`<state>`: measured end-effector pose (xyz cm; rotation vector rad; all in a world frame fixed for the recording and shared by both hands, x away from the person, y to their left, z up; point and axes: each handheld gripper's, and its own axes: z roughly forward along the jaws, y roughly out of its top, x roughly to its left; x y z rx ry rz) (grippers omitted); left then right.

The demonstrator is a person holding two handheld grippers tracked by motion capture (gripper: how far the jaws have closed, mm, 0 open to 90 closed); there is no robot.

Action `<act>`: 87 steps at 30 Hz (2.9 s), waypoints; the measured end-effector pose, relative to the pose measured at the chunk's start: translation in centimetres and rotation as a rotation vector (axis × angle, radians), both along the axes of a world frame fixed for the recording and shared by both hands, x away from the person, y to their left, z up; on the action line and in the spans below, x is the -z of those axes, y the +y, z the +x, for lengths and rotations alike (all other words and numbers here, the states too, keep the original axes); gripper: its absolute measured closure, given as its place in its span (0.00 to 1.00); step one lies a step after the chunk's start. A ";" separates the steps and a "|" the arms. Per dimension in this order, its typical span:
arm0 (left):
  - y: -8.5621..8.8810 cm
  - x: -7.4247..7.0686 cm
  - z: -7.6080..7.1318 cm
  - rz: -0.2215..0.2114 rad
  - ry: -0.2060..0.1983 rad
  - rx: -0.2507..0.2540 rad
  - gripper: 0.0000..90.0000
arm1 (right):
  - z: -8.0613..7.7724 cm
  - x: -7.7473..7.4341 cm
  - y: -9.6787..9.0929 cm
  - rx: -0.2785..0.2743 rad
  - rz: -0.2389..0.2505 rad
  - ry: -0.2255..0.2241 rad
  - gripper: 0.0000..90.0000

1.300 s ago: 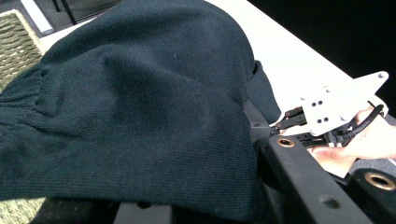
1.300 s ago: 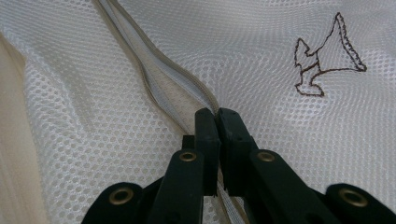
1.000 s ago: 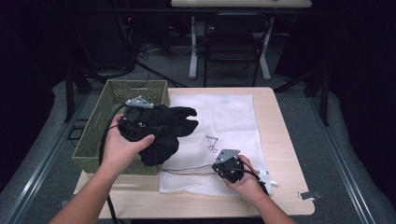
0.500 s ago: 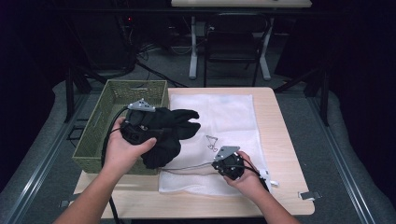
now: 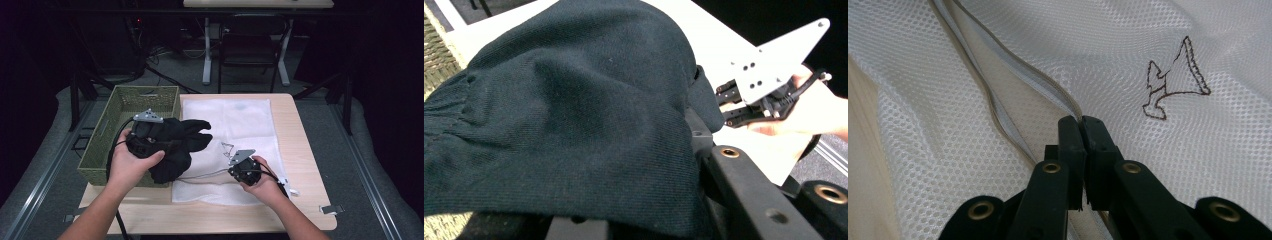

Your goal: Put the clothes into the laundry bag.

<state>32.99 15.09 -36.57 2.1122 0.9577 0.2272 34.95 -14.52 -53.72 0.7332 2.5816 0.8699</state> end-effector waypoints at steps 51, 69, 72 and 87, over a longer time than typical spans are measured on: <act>-0.1 1.5 -3.1 -0.029 -0.025 0.019 0.81 | 3.6 -6.3 -0.8 0.039 0.107 0.000 0.98; 0.3 3.3 -5.2 -0.027 -0.024 0.045 0.81 | 3.5 -6.1 -0.7 0.044 0.124 0.002 0.98; 0.1 3.7 -5.7 -0.019 -0.028 0.055 0.81 | 3.4 -6.2 -0.6 0.045 0.125 -0.001 0.98; -1.5 6.1 -6.4 -0.011 -0.028 0.104 0.81 | 3.0 -6.2 -0.3 0.049 0.124 -0.004 0.98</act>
